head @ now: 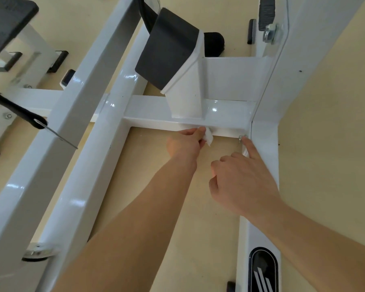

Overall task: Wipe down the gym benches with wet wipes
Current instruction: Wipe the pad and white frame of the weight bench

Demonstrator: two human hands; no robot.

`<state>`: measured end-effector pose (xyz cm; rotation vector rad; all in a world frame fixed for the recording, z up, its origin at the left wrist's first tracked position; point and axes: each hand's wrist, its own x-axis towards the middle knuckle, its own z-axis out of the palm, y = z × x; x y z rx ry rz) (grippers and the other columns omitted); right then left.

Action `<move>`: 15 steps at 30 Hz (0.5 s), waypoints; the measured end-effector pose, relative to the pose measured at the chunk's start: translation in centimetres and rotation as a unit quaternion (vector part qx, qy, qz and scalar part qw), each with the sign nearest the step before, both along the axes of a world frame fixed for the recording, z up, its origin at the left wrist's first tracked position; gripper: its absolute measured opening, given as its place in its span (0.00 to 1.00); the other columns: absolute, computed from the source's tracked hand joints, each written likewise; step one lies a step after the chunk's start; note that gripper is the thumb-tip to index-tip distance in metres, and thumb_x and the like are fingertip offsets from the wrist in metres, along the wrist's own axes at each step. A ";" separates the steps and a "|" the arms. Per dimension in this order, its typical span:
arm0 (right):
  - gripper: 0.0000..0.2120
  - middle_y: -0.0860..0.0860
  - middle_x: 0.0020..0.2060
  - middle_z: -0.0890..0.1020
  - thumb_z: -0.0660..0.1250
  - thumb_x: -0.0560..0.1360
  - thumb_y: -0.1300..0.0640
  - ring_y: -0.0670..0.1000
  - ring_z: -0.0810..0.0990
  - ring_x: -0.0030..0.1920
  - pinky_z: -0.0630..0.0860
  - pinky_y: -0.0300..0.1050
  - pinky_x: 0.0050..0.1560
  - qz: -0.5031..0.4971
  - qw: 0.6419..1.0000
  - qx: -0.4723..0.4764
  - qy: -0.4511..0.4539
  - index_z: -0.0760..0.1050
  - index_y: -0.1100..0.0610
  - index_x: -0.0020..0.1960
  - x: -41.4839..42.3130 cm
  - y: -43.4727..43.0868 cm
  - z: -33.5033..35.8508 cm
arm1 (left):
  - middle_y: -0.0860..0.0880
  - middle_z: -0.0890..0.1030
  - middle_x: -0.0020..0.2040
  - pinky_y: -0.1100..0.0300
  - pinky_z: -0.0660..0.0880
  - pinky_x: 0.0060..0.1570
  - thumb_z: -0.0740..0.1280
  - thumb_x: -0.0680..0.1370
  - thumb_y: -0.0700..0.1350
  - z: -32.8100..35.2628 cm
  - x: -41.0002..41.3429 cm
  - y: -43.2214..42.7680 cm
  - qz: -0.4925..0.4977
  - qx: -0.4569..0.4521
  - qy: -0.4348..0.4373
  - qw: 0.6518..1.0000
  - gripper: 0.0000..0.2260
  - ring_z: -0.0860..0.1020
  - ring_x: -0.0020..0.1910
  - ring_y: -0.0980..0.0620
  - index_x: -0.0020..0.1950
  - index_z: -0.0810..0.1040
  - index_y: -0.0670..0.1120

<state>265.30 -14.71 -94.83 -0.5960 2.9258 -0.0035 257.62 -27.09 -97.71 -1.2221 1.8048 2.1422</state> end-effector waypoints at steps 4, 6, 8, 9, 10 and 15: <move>0.11 0.46 0.31 0.71 0.53 0.76 0.50 0.52 0.73 0.40 0.42 0.58 0.79 -0.004 1.000 -0.006 0.007 0.70 0.50 0.39 0.1 0.1 -0.1 | 0.47 0.86 0.41 0.66 0.78 0.36 0.77 0.74 0.40 0.3 -0.6 -4.4 0.118 -0.049 0.016 0.992 0.04 0.85 0.37 0.53 0.46 0.85 0.43; 0.12 0.46 0.31 0.71 0.52 0.76 0.50 0.52 0.73 0.39 0.44 0.58 0.79 -0.003 1.000 -0.004 0.009 0.71 0.50 0.39 0.1 0.1 -0.1 | 0.48 0.86 0.43 0.66 0.79 0.37 0.77 0.74 0.40 0.9 -0.7 -6.5 0.141 -0.079 0.023 0.987 0.05 0.85 0.37 0.54 0.48 0.85 0.43; 0.13 0.46 0.30 0.72 0.52 0.76 0.49 0.52 0.73 0.38 0.46 0.58 0.79 -0.001 1.000 0.007 0.015 0.73 0.50 0.40 0.1 0.1 -0.2 | 0.48 0.86 0.44 0.67 0.79 0.37 0.77 0.74 0.42 1.4 -0.4 -7.1 0.091 -0.115 0.029 0.989 0.06 0.85 0.38 0.54 0.49 0.85 0.44; 0.15 0.46 0.30 0.72 0.52 0.76 0.49 0.51 0.73 0.38 0.46 0.58 0.79 -0.001 1.000 0.011 0.016 0.75 0.50 0.40 0.2 0.1 -0.1 | 0.48 0.86 0.44 0.67 0.79 0.38 0.77 0.74 0.42 1.7 0.1 -6.9 0.050 -0.137 0.034 0.989 0.06 0.85 0.38 0.54 0.49 0.85 0.44; 0.15 0.46 0.30 0.73 0.52 0.76 0.49 0.51 0.74 0.38 0.46 0.57 0.79 -0.001 1.000 0.013 0.014 0.76 0.50 0.41 0.2 0.1 -0.1 | 0.48 0.86 0.43 0.66 0.80 0.39 0.77 0.74 0.43 1.8 0.9 -6.7 0.006 -0.160 0.039 0.986 0.06 0.84 0.38 0.53 0.49 0.85 0.44; 0.17 0.45 0.32 0.77 0.52 0.76 0.46 0.50 0.77 0.40 0.42 0.54 0.79 -0.006 1.000 0.002 0.022 0.75 0.49 0.38 0.1 0.0 -0.2 | 0.50 0.85 0.41 0.60 0.82 0.40 0.77 0.74 0.46 1.9 6.3 -6.3 -0.125 -0.239 0.049 0.962 0.05 0.82 0.32 0.55 0.47 0.84 0.47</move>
